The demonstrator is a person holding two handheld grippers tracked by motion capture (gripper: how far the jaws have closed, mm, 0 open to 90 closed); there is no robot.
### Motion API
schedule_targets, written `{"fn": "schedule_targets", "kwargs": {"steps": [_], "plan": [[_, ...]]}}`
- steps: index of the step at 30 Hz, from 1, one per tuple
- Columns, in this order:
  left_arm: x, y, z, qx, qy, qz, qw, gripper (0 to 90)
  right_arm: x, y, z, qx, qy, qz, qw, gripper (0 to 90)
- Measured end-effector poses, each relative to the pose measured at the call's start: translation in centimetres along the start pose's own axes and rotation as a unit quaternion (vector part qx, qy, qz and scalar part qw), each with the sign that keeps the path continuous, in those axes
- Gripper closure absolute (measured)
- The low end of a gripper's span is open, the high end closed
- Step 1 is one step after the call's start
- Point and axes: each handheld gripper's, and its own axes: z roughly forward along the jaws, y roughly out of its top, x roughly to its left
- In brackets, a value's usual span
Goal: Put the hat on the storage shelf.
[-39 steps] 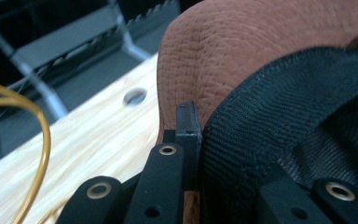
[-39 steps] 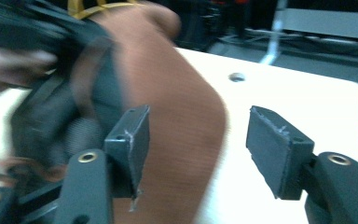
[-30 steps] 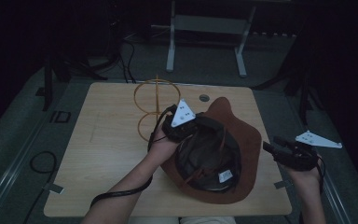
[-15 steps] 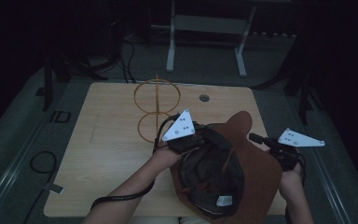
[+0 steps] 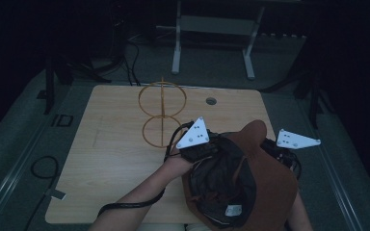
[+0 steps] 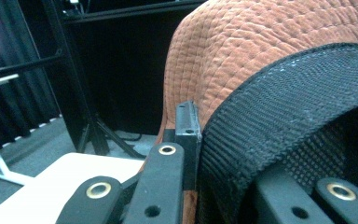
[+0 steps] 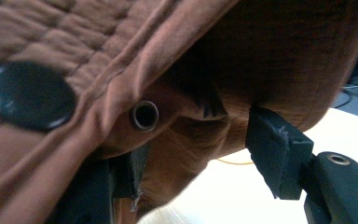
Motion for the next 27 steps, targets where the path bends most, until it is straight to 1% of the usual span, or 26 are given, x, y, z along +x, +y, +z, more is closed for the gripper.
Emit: {"fn": "schedule_targets", "kwargs": {"steps": [1, 3, 5, 7, 8, 9, 10, 11, 12, 13, 15, 16, 17, 19, 22, 25, 27], "plan": [[-0.1, 0.0, 0.1, 0.000, 0.003, 0.004, 1.0000, 85.9, 0.0, 0.0, 0.2, -0.002, 0.006, 0.002, 1.0000, 39.1], [-0.2, 0.0, 0.1, 0.000, 0.007, 0.005, 1.0000, 85.8, -0.1, 0.0, 0.3, -0.006, 0.009, 0.002, 0.9999, 38.6], [-0.3, 0.0, 0.2, 0.002, 0.014, 0.007, 0.9999, 85.7, -0.1, 0.0, 0.5, -0.007, 0.012, 0.009, 0.9999, 38.8], [-0.7, 0.1, 0.3, 0.003, 0.030, 0.026, 0.9992, 85.7, -0.2, 0.0, 0.6, -0.010, 0.016, 0.019, 0.9996, 41.1], [-0.9, 0.2, 0.3, 0.004, 0.033, 0.031, 0.9990, 85.8, -0.3, 0.0, 0.7, -0.009, 0.026, 0.024, 0.9993, 47.7], [-1.0, 0.3, 0.4, 0.005, 0.036, 0.032, 0.9988, 85.8, -0.3, -0.1, 0.9, -0.009, 0.043, 0.023, 0.9988, 51.7], [-1.0, 0.3, 0.5, 0.006, 0.034, 0.032, 0.9989, 85.7, -0.2, -0.1, 1.1, -0.012, 0.050, 0.026, 0.9983, 55.6], [-0.9, 0.3, 0.5, 0.004, 0.027, 0.026, 0.9993, 85.7, -0.2, -0.1, 1.2, -0.010, 0.056, 0.025, 0.9981, 61.1], [-0.9, 0.4, 0.5, 0.003, 0.026, 0.022, 0.9994, 85.7, -0.1, 0.0, 1.3, -0.009, 0.055, 0.017, 0.9983, 64.5], [-0.9, 0.4, 0.4, 0.004, 0.022, 0.022, 0.9995, 85.7, -0.1, 0.0, 1.3, -0.008, 0.050, 0.015, 0.9986, 68.0], [-0.9, 0.5, 0.3, 0.004, 0.015, 0.023, 0.9996, 85.8, -0.3, 0.0, 1.2, -0.006, 0.055, 0.014, 0.9984, 79.4], [-0.9, 0.5, 0.3, 0.005, 0.012, 0.025, 0.9996, 85.8, -0.3, 0.0, 1.1, -0.005, 0.055, 0.016, 0.9984, 83.1], [-0.8, 0.5, 0.2, 0.004, 0.008, 0.026, 0.9996, 85.6, -0.4, -0.1, 1.0, -0.005, 0.059, 0.023, 0.9980, 85.8], [-0.6, 0.6, 0.2, 0.008, 0.002, 0.022, 0.9997, 84.3, -0.5, -0.3, 0.9, -0.009, 0.064, 0.031, 0.9974, 87.0], [-0.4, 0.8, 0.0, 0.006, -0.004, 0.015, 0.9999, 77.7, -0.3, -0.3, 0.7, -0.010, 0.063, 0.032, 0.9975, 87.6], [-0.4, 1.1, -0.2, 0.003, -0.003, 0.018, 0.9998, 73.4, -0.2, -0.2, 0.5, -0.015, 0.065, 0.030, 0.9973, 87.8], [-0.3, 1.4, -0.2, 0.004, -0.001, 0.016, 0.9999, 71.2, -0.2, 0.0, 0.3, -0.018, 0.067, 0.034, 0.9971, 87.8]]}}
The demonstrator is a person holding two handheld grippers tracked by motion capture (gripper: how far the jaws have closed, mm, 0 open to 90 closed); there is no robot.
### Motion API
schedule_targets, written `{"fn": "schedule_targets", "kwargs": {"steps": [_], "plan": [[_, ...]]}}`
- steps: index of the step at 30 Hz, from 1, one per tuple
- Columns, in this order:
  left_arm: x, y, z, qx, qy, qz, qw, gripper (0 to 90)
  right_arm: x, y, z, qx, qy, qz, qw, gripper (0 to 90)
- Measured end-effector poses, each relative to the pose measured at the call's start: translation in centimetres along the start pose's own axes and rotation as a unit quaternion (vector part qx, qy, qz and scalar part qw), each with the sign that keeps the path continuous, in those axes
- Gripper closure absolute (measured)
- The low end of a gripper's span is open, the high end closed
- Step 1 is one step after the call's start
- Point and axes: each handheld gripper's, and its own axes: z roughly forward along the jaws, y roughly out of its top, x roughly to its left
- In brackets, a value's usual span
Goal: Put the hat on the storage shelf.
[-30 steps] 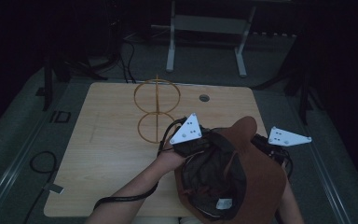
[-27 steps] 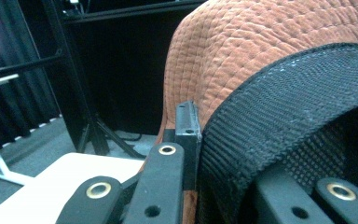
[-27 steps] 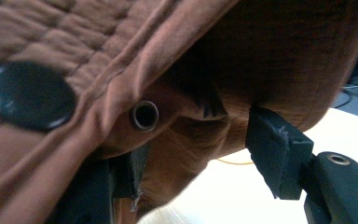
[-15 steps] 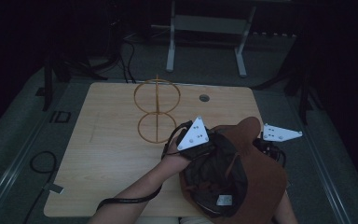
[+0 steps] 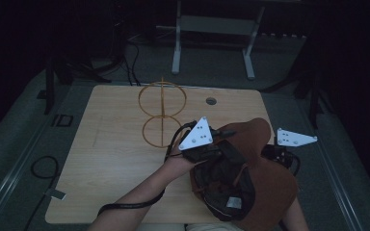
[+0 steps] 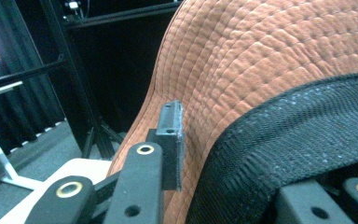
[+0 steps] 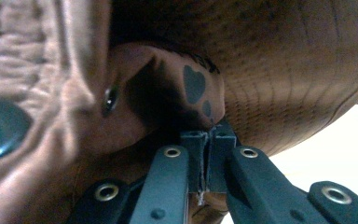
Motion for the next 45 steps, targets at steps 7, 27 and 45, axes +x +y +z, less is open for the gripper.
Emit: {"fn": "schedule_targets", "kwargs": {"steps": [7, 27, 45], "plan": [[0.6, 0.0, -1.0, -0.003, 0.002, -0.020, 0.9998, 54.1, -0.1, 0.6, -0.7, -0.014, -0.004, -0.002, 0.9999, 87.9], [1.6, -5.6, -8.1, 0.061, 0.087, -0.045, 0.9933, 49.4, -3.4, 3.4, -3.3, -0.067, -0.109, 0.010, 0.9917, 87.8], [0.6, -13.0, -14.3, 0.129, 0.167, -0.104, 0.9719, 13.0, -6.5, 7.7, 0.2, -0.080, -0.142, 0.011, 0.9866, 87.6]]}}
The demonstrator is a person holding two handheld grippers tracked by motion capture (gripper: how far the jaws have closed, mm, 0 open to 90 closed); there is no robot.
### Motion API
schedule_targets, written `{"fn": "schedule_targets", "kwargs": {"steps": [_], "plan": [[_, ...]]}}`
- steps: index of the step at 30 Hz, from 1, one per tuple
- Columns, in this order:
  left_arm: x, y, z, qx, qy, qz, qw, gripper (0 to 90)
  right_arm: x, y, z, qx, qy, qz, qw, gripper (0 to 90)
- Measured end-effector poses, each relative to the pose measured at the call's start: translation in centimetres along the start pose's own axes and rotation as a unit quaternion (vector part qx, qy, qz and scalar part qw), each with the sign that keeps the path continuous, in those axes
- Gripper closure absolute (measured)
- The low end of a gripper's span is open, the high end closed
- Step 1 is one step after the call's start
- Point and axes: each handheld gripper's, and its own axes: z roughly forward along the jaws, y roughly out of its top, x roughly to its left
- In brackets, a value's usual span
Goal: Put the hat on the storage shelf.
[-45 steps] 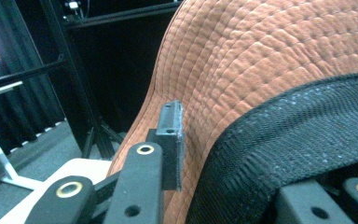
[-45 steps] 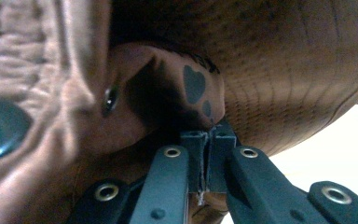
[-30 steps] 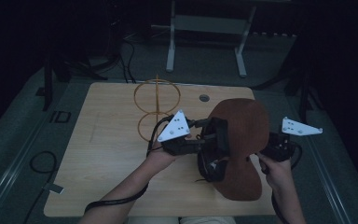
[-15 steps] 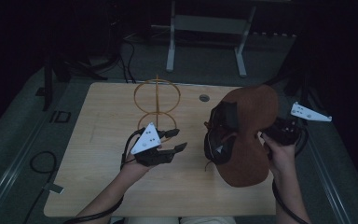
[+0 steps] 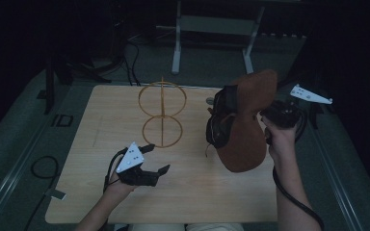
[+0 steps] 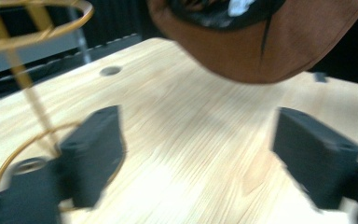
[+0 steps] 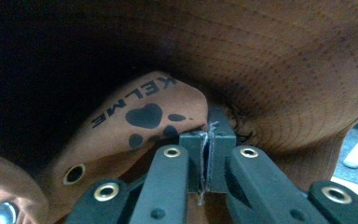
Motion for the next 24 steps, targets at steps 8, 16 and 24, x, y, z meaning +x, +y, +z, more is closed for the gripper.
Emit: {"fn": "schedule_targets", "kwargs": {"steps": [8, 16, 24], "plan": [[1.9, -4.9, -3.5, 0.032, 0.076, -0.028, 0.9962, 2.4, -1.0, 0.1, 2.4, 0.012, -0.017, 0.004, 0.9998, 87.6], [3.1, -8.9, -7.5, 0.027, 0.118, -0.076, 0.9897, 2.4, -1.8, 1.2, 5.5, 0.017, -0.027, 0.005, 0.9995, 87.5], [3.4, -10.2, -9.4, 0.013, 0.143, -0.097, 0.9849, 2.4, -1.6, 3.5, 10.0, 0.027, -0.035, -0.008, 0.9990, 87.6]]}}
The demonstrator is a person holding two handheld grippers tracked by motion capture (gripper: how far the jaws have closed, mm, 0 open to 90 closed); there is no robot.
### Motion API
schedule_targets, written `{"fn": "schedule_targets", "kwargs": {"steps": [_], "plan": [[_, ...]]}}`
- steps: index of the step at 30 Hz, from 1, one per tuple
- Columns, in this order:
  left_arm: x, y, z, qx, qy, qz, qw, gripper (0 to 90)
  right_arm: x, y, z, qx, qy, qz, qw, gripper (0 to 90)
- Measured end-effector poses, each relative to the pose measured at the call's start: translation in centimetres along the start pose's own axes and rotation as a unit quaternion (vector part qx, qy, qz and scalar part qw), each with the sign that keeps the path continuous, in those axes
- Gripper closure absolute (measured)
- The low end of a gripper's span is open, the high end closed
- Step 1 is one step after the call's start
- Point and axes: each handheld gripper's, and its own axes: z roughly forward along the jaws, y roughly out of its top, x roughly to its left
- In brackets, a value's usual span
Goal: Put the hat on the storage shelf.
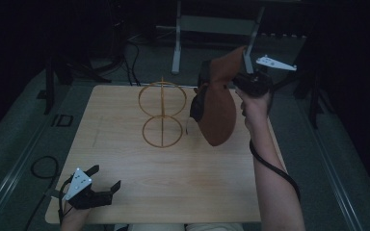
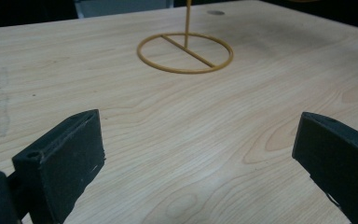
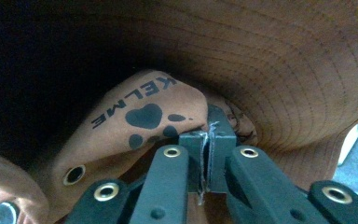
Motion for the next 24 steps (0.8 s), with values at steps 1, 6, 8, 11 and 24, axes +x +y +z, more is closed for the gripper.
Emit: {"fn": "schedule_targets", "kwargs": {"steps": [1, 6, 8, 11, 24], "plan": [[0.1, 0.0, -0.1, -0.003, 0.001, -0.002, 1.0000, 2.4, 0.2, 0.3, 0.5, 0.001, -0.002, -0.002, 1.0000, 87.5], [0.5, -0.3, 0.0, -0.005, 0.006, -0.003, 1.0000, 2.5, 1.7, 1.6, 4.2, 0.020, -0.001, -0.015, 0.9997, 87.5], [0.7, -0.4, 0.1, -0.008, 0.005, -0.009, 0.9999, 2.5, 2.1, 1.7, 5.0, 0.024, 0.002, -0.018, 0.9995, 87.5], [0.9, -0.4, 0.0, -0.012, 0.004, -0.013, 0.9998, 2.5, 3.4, 1.6, 7.8, 0.044, 0.019, -0.019, 0.9987, 87.4], [1.2, -0.6, -0.1, -0.013, -0.003, -0.024, 0.9996, 2.5, 6.0, 0.2, 13.9, 0.125, 0.051, -0.027, 0.9905, 86.7]]}}
